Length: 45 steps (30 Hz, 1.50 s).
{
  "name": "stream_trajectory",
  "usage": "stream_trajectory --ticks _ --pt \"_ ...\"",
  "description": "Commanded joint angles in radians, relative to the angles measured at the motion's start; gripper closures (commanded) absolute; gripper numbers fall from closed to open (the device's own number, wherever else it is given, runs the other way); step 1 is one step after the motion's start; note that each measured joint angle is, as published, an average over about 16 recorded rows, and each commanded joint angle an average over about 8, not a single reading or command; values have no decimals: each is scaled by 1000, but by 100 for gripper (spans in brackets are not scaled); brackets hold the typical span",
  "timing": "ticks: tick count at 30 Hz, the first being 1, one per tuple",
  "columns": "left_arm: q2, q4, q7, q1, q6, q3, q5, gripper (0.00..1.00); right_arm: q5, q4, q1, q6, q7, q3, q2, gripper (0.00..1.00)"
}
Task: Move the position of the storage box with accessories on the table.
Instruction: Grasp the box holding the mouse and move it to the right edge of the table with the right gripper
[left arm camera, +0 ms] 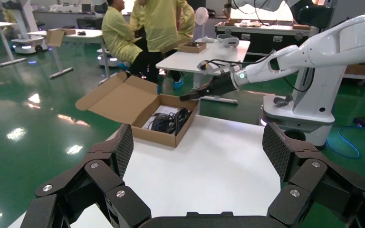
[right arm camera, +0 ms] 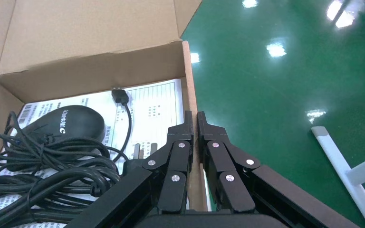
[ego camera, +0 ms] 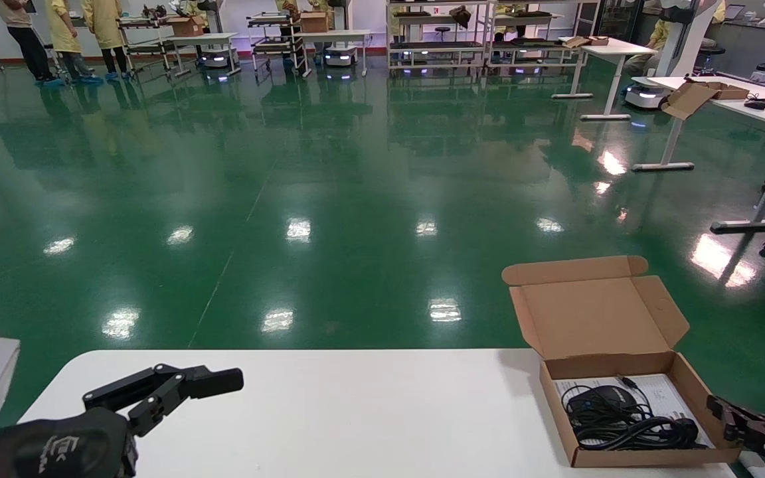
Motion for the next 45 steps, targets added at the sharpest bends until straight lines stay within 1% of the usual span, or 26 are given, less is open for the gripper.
stream_trajectory --ticks 1,5,12,16,45 --pt "0 0 0 0 0 0 0 0 2 4 -6 9 -6 1 -5 100" --pt "0 0 0 0 0 0 0 0 -8 2 0 47 -28 -6 -11 100" --pt "0 0 0 0 0 0 0 0 -23 -5 12 142 -56 -17 -31 100" --pt "0 0 0 0 0 0 0 0 -31 3 12 162 -64 -22 -40 100" --pt "0 0 0 0 0 0 0 0 -67 18 17 83 -76 -47 -28 100"
